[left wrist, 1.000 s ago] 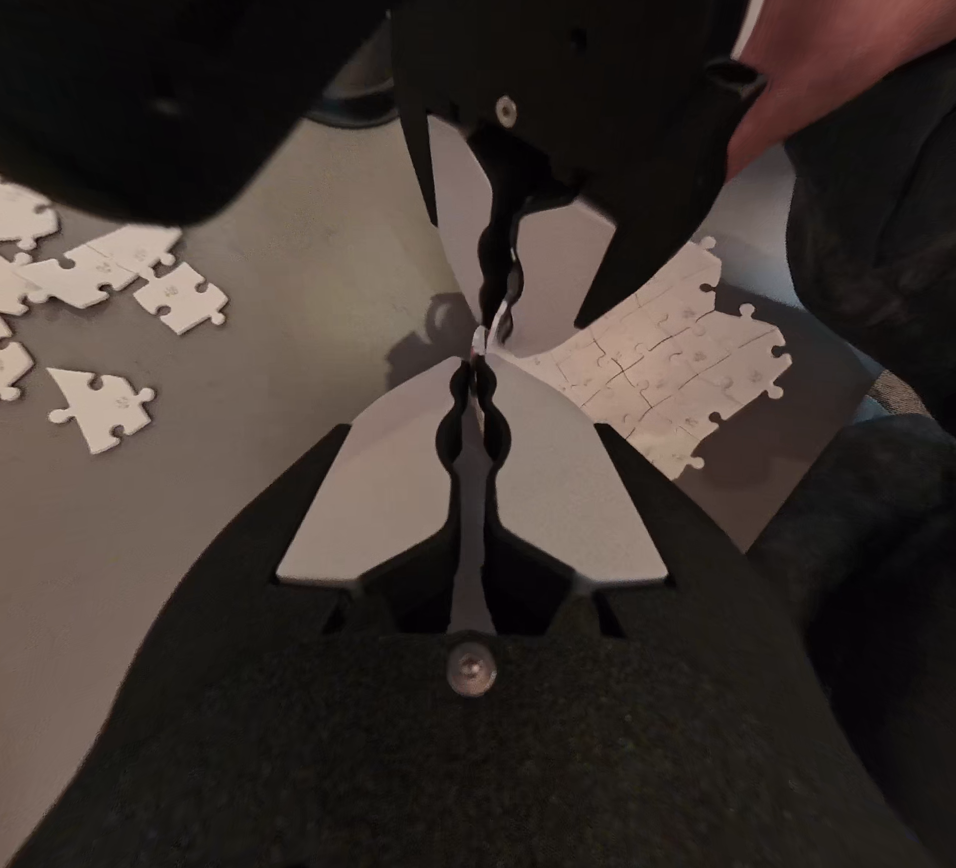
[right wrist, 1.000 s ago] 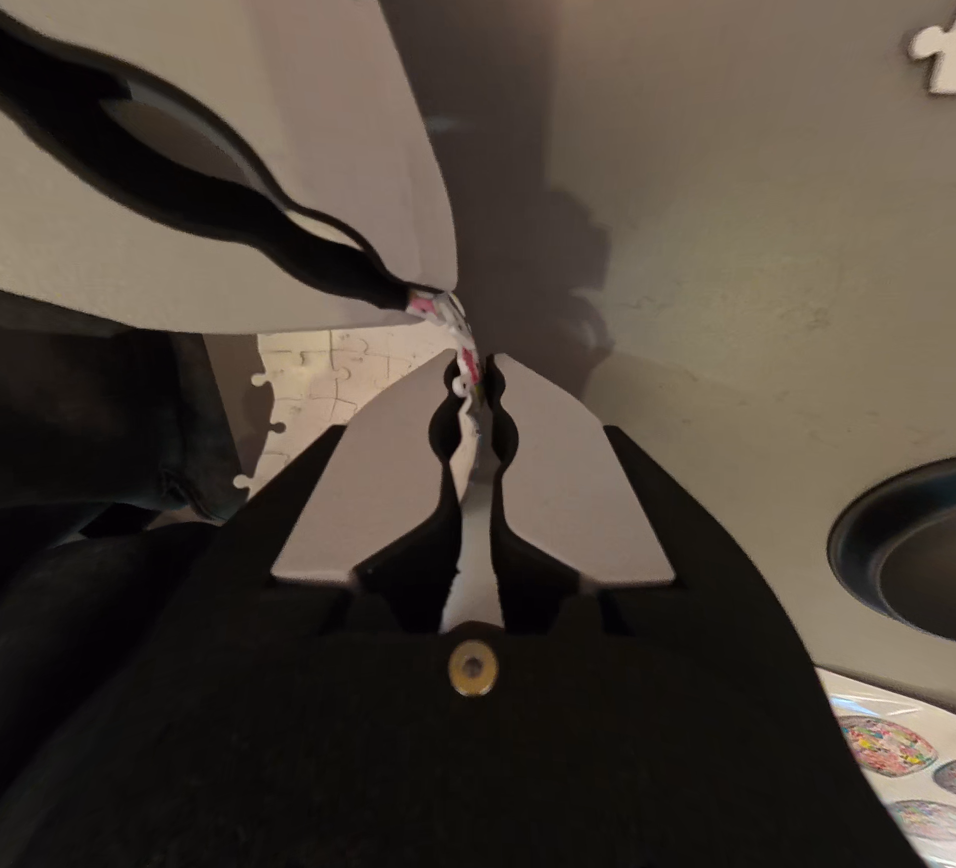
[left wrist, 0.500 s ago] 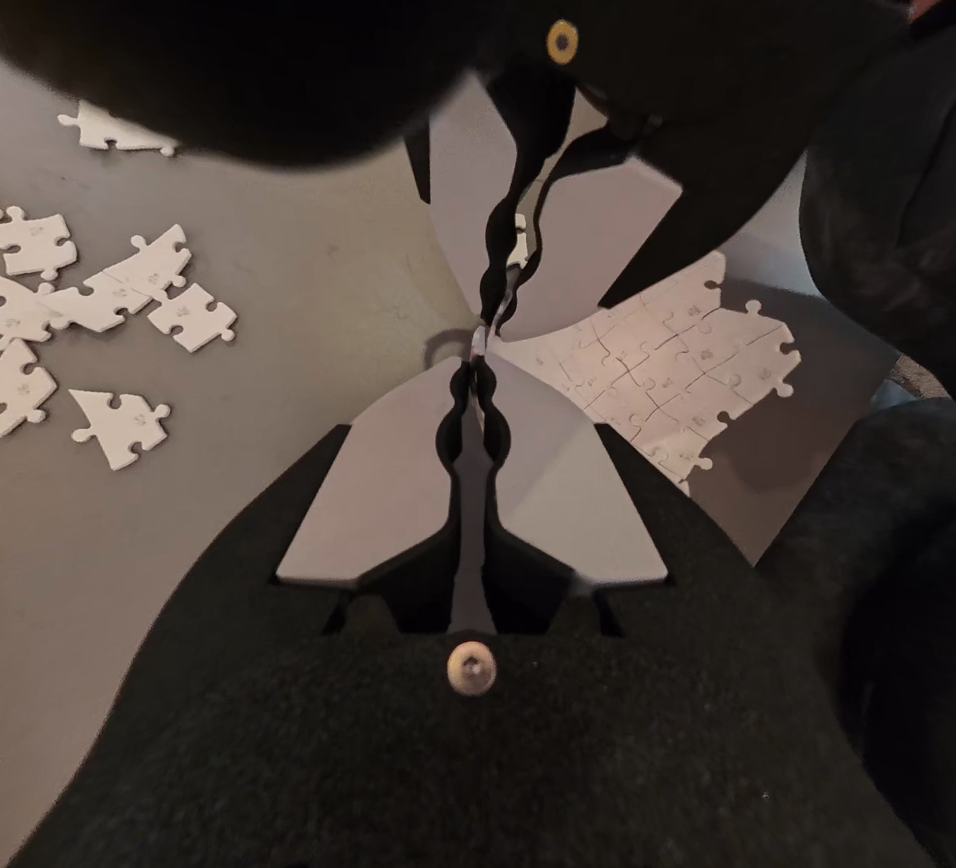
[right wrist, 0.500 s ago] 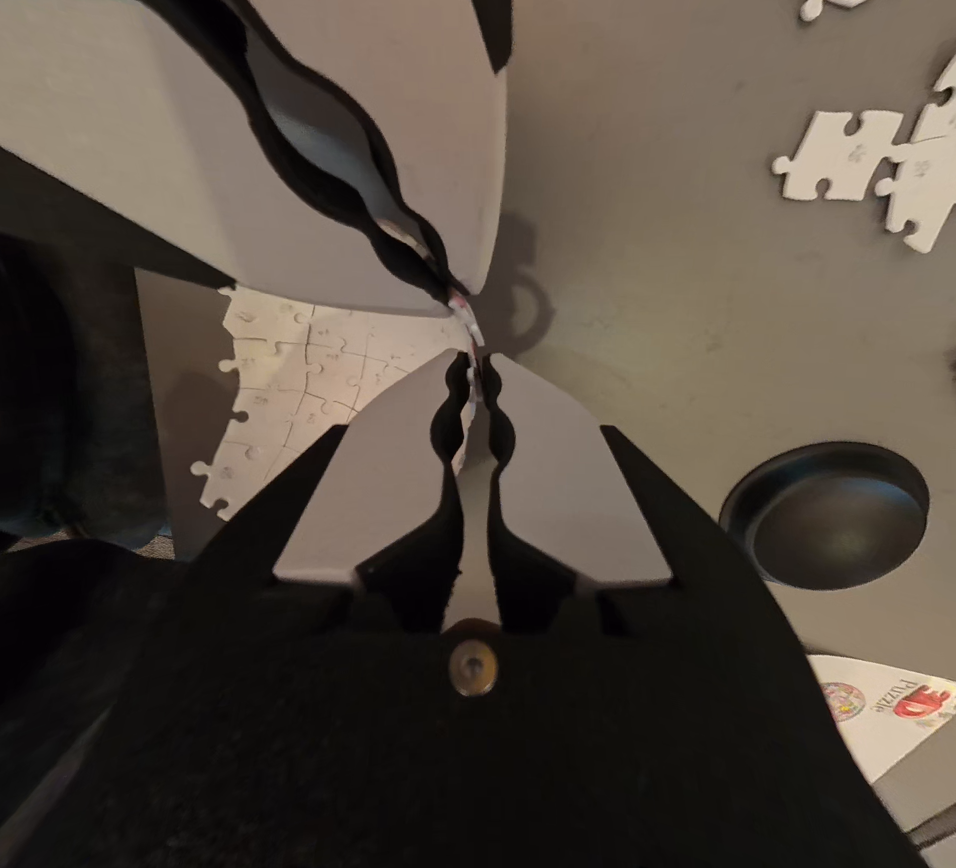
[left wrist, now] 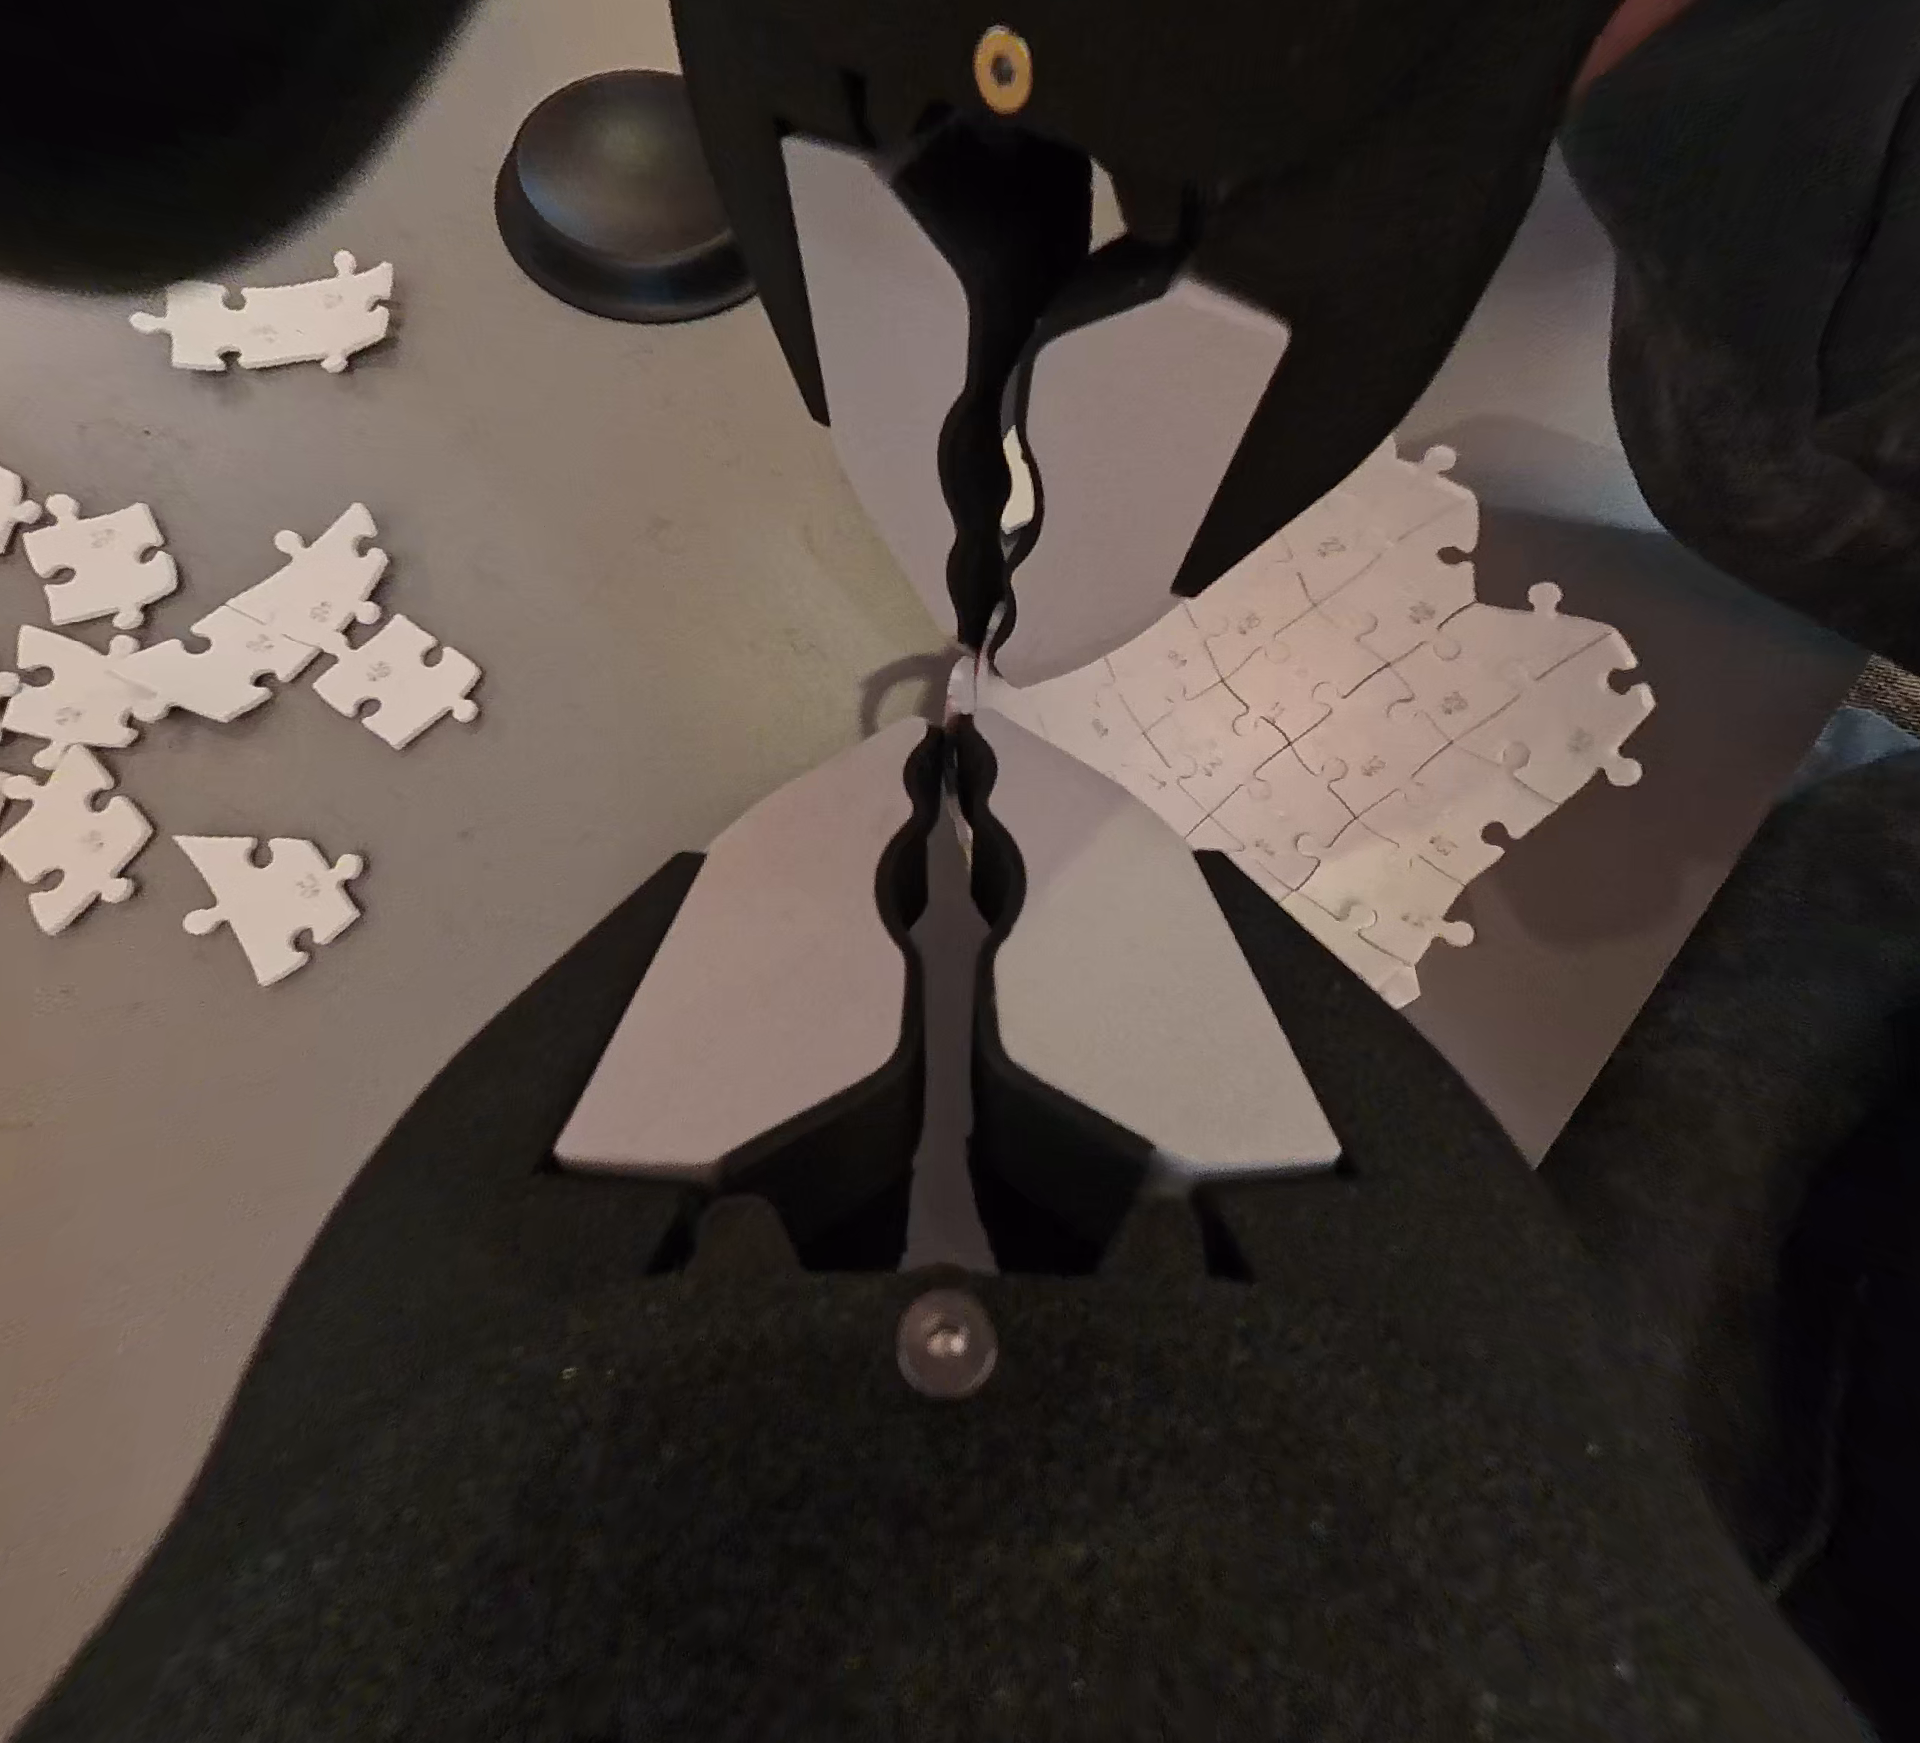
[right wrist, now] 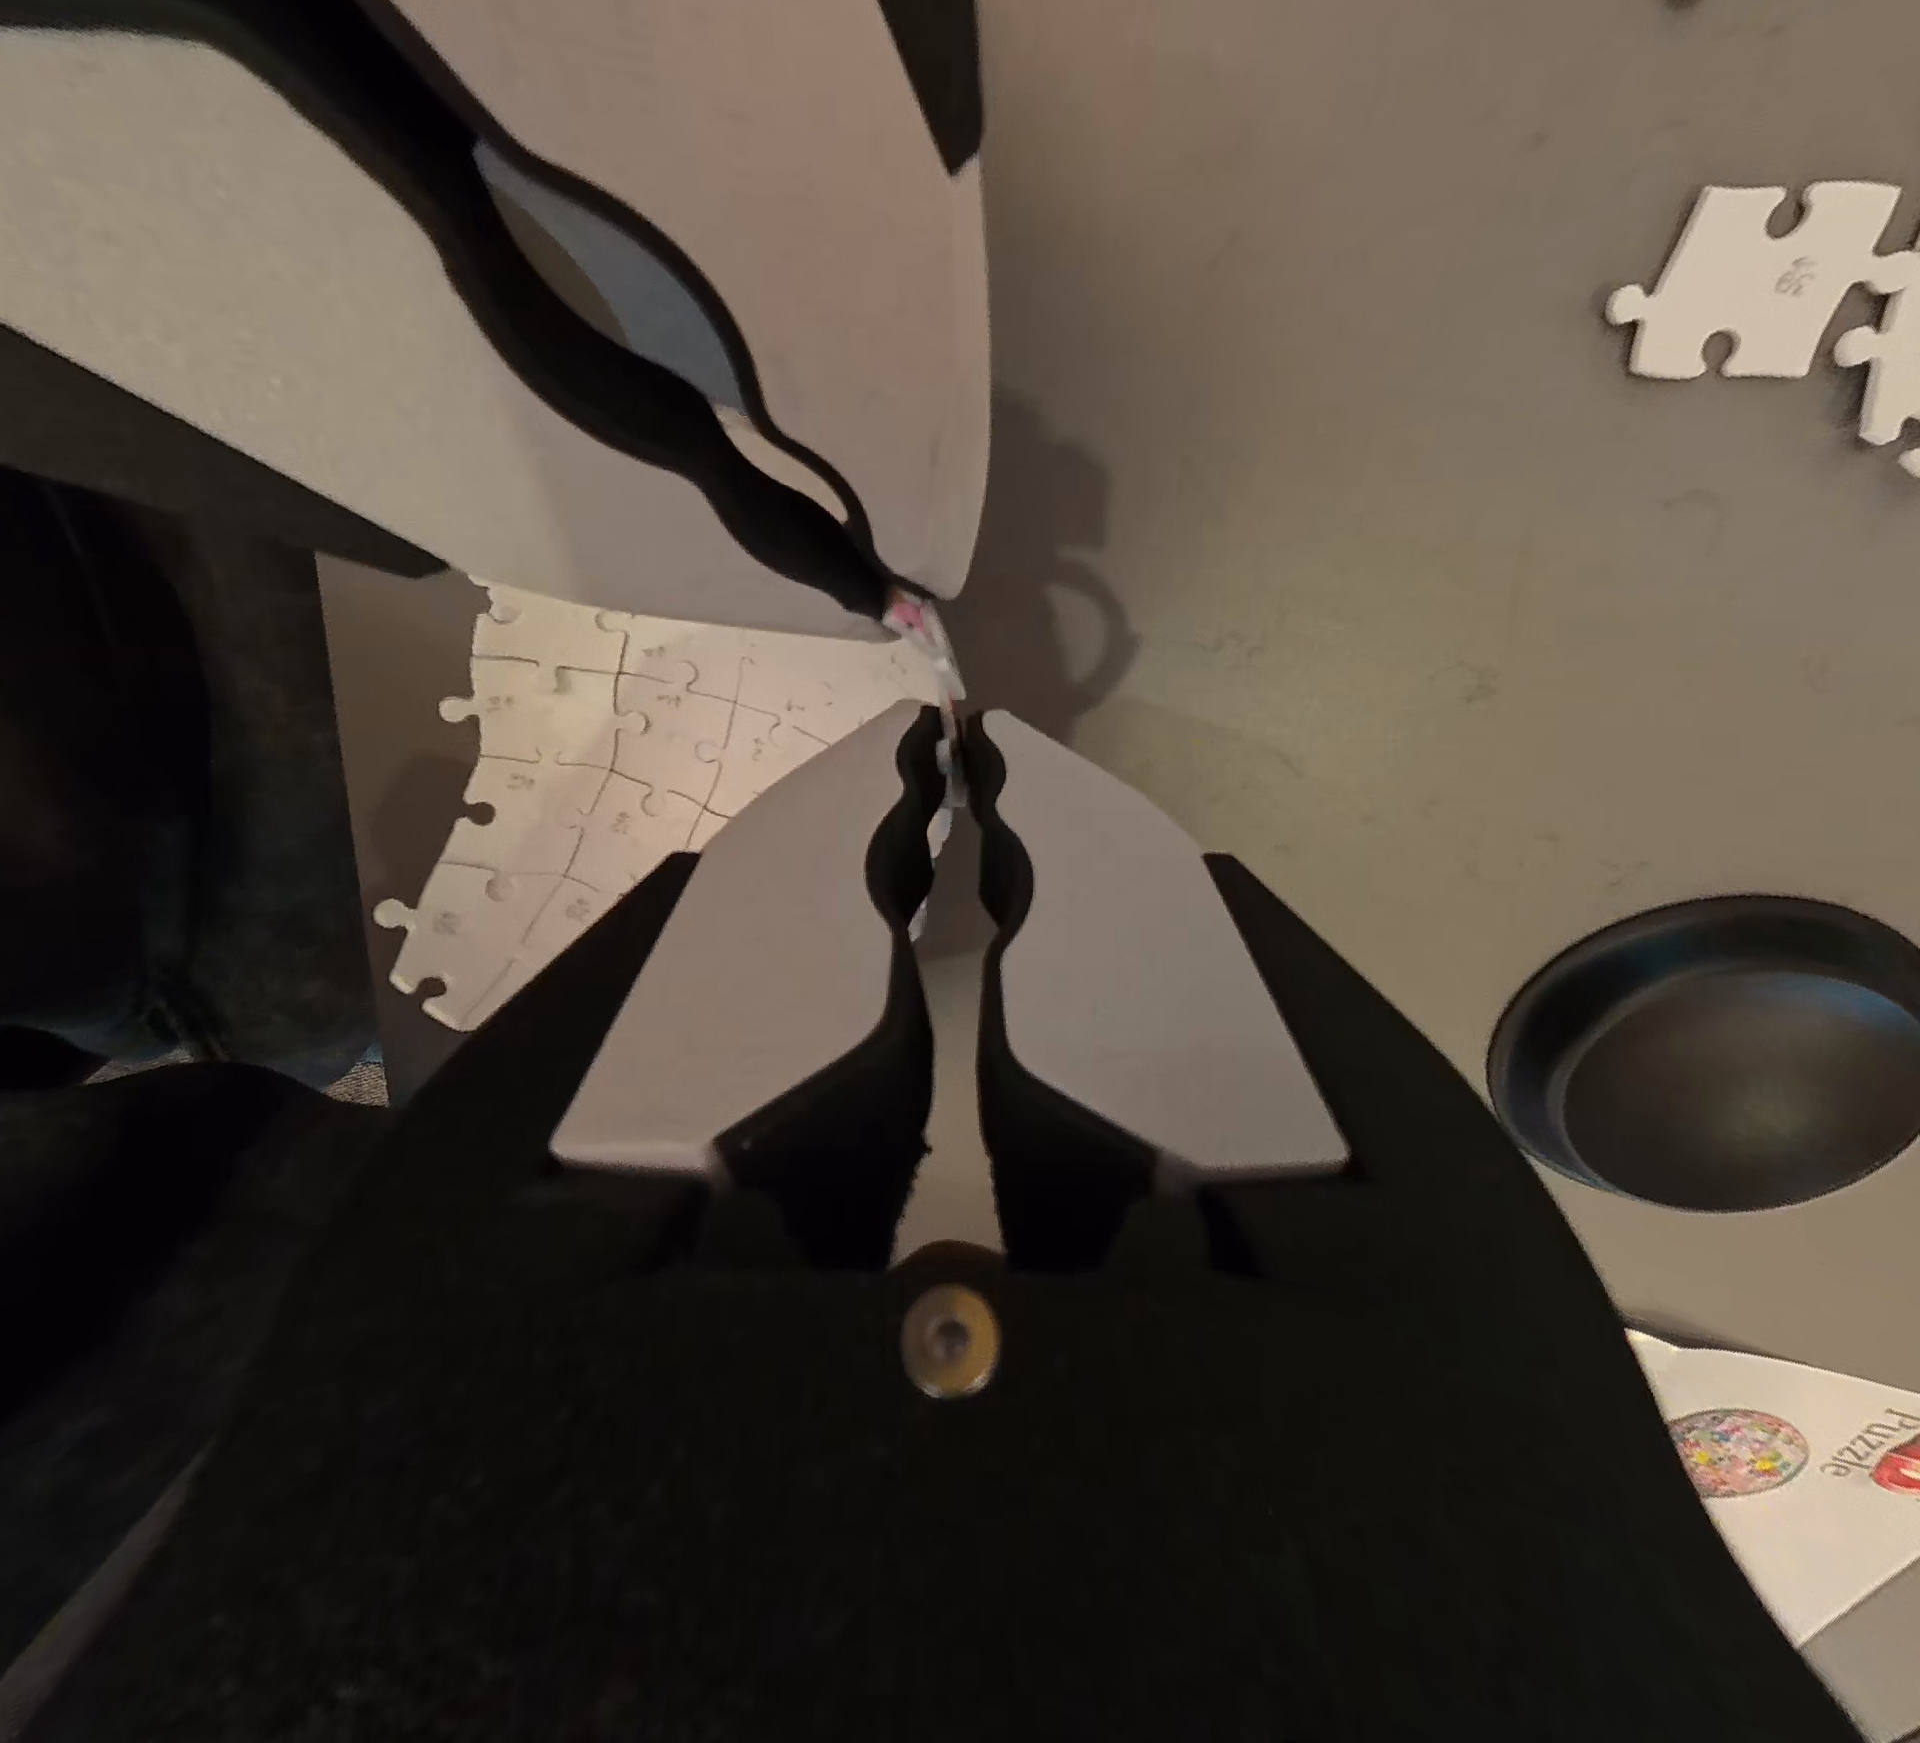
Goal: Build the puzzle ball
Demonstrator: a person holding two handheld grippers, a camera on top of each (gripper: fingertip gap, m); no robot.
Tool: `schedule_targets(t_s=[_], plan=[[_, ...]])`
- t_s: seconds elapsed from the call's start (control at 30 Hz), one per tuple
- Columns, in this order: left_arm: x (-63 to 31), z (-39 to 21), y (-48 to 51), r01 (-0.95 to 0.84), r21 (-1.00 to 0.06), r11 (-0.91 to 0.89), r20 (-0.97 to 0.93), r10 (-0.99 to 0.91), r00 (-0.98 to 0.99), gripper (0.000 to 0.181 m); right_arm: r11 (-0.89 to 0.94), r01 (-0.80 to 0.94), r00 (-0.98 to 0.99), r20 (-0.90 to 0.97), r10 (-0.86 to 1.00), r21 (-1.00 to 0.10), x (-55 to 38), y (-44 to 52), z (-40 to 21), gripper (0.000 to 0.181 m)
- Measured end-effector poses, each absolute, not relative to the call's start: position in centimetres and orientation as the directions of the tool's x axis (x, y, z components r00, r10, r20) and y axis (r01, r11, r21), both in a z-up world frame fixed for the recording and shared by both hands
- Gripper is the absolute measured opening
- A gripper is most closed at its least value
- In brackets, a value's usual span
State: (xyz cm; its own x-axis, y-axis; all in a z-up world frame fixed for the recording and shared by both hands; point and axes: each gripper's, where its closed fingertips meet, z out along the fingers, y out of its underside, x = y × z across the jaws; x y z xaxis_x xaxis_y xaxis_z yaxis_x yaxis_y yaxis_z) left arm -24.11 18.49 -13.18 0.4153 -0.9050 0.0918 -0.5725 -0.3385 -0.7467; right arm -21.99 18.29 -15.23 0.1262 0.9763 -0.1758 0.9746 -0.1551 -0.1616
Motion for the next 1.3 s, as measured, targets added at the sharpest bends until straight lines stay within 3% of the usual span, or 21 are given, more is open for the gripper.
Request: schedule_targets(t_s=[0.17,0.4,0.57,0.73,0.93,1.13,1.3], plan=[[-24.3,-12.8,19.1,-0.539,-0.758,-0.367,0.122,-0.892,0.436,0.002,-0.189,0.959,0.163,-0.137,0.977,-0.211,-21.7,19.0,-14.1,0.011],[-24.8,-12.9,19.7,-0.529,-0.756,-0.386,0.143,-0.885,0.443,0.002,-0.357,0.734,0.436,-0.003,0.900,-0.578,-18.0,19.9,-7.4,0.029],[-25.1,-13.1,20.1,-0.506,-0.756,-0.415,0.167,-0.870,0.464,0.003,-0.443,0.493,0.643,-0.029,0.765,-0.749,-14.8,16.6,-10.0,0.033],[-25.9,-13.0,19.7,-0.440,-0.763,-0.474,0.228,-0.834,0.503,0.008,-0.371,0.308,0.731,-0.031,0.681,-0.876,-14.2,12.4,-12.2,0.036],[-26.7,-12.8,19.1,-0.403,-0.762,-0.507,0.266,-0.813,0.519,0.014,-0.318,0.367,0.699,0.033,0.715,-0.874,-14.8,10.5,-12.7,0.036],[-26.5,-12.5,18.0,-0.384,-0.761,-0.523,0.294,-0.805,0.516,0.020,-0.367,0.262,0.685,-0.095,0.722,-0.893,-16.0,9.9,-12.9,0.036],[-26.8,-12.0,16.4,-0.369,-0.781,-0.503,0.279,-0.810,0.515,0.025,-0.344,0.293,0.705,-0.041,0.708,-0.892,-15.4,10.1,-13.2,0.036]])
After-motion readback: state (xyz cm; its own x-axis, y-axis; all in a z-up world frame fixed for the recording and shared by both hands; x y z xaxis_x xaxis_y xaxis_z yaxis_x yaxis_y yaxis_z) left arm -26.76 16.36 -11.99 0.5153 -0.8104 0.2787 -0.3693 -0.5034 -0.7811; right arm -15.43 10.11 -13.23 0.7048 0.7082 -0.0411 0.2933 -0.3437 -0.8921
